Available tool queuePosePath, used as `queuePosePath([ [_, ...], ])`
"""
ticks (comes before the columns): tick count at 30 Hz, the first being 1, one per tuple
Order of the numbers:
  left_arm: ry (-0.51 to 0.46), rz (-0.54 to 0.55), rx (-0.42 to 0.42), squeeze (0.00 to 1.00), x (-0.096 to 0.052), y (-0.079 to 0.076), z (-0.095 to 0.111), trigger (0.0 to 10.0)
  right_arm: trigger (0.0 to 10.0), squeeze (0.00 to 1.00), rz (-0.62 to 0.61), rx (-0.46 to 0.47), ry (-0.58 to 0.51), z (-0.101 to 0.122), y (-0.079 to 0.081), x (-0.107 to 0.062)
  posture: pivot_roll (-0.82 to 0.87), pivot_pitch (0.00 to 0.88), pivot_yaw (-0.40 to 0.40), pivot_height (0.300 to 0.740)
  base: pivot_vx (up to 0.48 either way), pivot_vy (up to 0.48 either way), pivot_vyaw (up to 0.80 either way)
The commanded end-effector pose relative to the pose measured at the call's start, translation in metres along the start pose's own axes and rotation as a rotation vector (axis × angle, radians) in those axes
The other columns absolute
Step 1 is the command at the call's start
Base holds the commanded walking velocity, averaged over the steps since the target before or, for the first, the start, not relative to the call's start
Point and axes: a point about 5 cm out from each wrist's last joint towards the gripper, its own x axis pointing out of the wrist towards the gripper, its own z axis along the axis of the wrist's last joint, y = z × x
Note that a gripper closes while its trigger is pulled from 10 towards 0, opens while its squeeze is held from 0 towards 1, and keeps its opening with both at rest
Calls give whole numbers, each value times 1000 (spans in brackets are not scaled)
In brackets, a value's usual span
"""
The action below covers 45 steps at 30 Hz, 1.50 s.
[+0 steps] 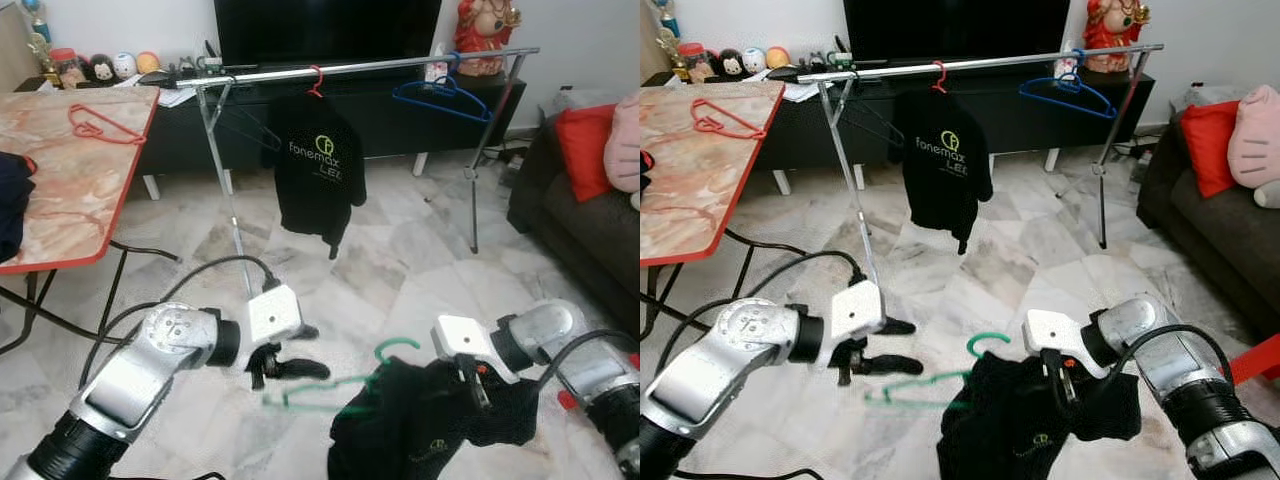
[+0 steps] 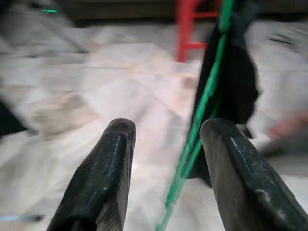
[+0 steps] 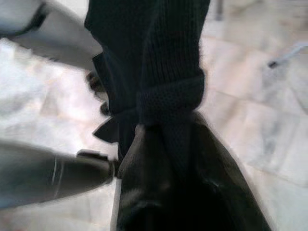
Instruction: Hang hanger
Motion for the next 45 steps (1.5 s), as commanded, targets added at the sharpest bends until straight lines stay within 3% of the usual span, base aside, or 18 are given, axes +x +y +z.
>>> queuePosePath([
  [1,-15,118,-22,1000,-3,9,-3,10000,0,0,-193,-34,-58,14,-21,-12,-24,0,-42,740,0,0,0],
  [4,-31,188,-61,1000,-1,9,-6,10000,0,0,-299,28,-86,17,-31,-15,-24,0,-44,740,0,0,0],
  [10,-65,284,-90,1000,8,2,-10,10000,0,0,-344,45,-130,28,-37,-15,-22,0,-51,740,0,0,0],
  [11,-70,312,-96,227,10,2,-9,10000,0,0,-346,49,-137,30,-39,-16,-20,0,-53,740,0,0,0],
  [12,-68,348,-95,0,14,3,-10,10000,0,0,-347,45,-149,34,-41,-16,-16,0,-55,740,0,0,0],
  [13,-58,359,-71,0,17,2,-10,10000,0,0,-341,28,-158,38,-41,-16,-16,0,-55,740,0,0,0],
  [17,-70,404,-124,0,31,-5,-9,10000,0,0,-377,7,-200,56,-49,-19,-18,0,-55,740,0,0,0],
  [19,-15,469,-199,0,47,-13,-12,10000,0,0,-413,-17,-212,72,-57,-25,-18,0,-55,740,0,0,0],
  [21,7,483,-193,0,50,-15,-12,10000,0,0,-433,-35,-218,80,-60,-28,-28,0,-54,740,0,0,0],
  [27,108,536,-59,0,56,-16,-20,10000,0,0,-449,-51,-326,116,-68,-32,-16,0,-64,740,0,0,0],
  [30,141,561,-37,0,61,-15,-20,10000,0,0,-447,-56,-368,130,-68,-34,-13,0,-65,740,0,0,0],
  [35,171,551,39,0,82,-18,-12,10000,0,0,-463,-57,-443,157,-71,-40,-15,0,-65,740,0,0,0],
  [42,186,533,119,0,99,-23,-2,10000,0,0,-469,-51,-469,168,-70,-41,-23,0,-67,740,0,0,0],
  [45,264,628,202,0,96,-13,-5,10000,0,0,-449,-66,-477,171,-66,-41,-22,0,-65,740,0,0,0],
])
